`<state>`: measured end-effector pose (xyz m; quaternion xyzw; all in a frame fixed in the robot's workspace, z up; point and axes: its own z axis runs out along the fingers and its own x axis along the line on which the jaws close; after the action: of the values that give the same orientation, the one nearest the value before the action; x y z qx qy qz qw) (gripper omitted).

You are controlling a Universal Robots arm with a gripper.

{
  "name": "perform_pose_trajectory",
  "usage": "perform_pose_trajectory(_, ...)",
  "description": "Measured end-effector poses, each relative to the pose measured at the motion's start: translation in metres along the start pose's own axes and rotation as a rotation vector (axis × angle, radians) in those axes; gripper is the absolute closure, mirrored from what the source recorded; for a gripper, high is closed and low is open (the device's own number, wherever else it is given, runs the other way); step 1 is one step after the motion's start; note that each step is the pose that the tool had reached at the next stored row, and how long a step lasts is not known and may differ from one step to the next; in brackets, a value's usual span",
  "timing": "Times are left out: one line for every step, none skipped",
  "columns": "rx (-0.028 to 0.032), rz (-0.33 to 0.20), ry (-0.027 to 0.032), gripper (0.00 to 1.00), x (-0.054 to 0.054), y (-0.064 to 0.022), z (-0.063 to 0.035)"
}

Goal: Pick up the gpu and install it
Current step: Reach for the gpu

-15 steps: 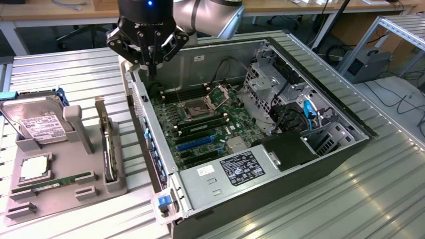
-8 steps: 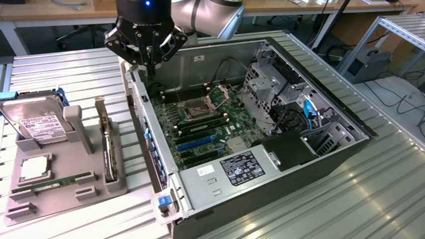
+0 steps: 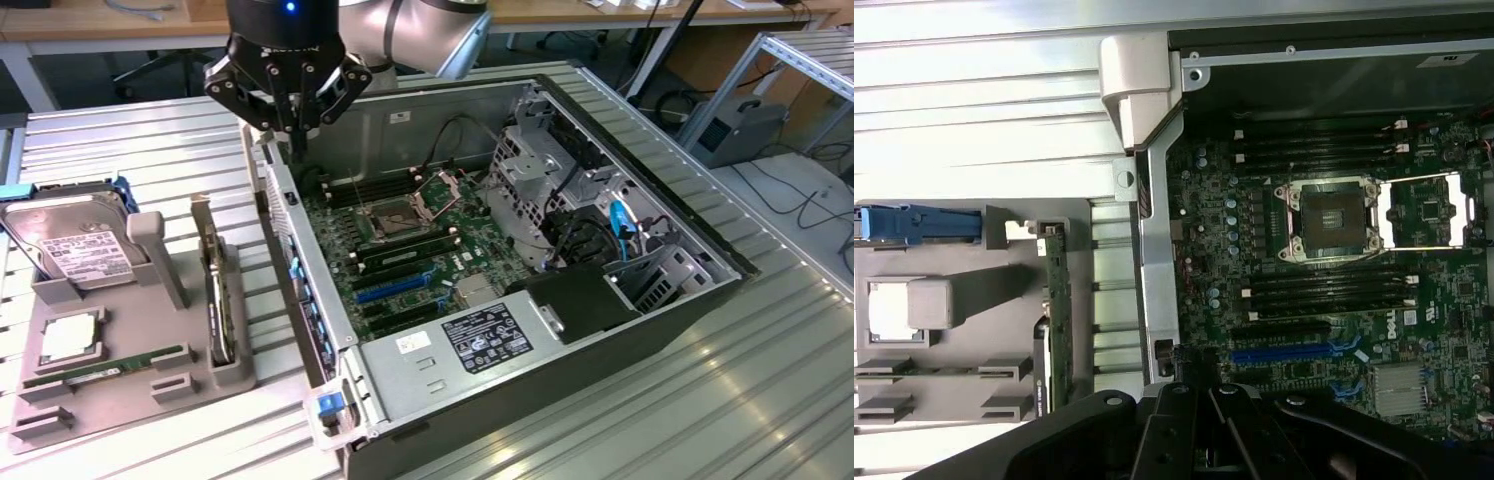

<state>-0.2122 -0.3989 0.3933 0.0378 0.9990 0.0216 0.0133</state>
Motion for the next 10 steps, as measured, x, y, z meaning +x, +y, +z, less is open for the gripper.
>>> perform_pose_trajectory(0.0,0.0,0.0,0.89,0.0006,0.0,0.0)
perform_pose_trajectory(0.0,0.0,0.0,0.89,0.0011,-0.0001,0.0)
perform_pose_trajectory(0.0001,0.0,0.0,0.89,0.0016,-0.0001,-0.0001)
perform_pose_trajectory(0.0001,0.0,0.0,0.89,0.0022,-0.0002,-0.0001)
perform_pose_trajectory(0.0001,0.0,0.0,0.89,0.0027,-0.0002,-0.0001)
perform_pose_trajectory(0.0001,0.0,0.0,0.89,0.0033,-0.0002,-0.0001)
perform_pose_trajectory(0.0001,0.0,0.0,0.89,0.0038,-0.0003,-0.0001)
perform_pose_trajectory(0.0001,0.0,0.0,0.89,0.0045,-0.0003,-0.0001)
perform_pose_trajectory(0.0001,0.0,0.0,0.89,0.0051,-0.0004,-0.0002)
perform_pose_trajectory(0.0001,0.0,-0.0001,0.89,0.0056,-0.0004,-0.0002)
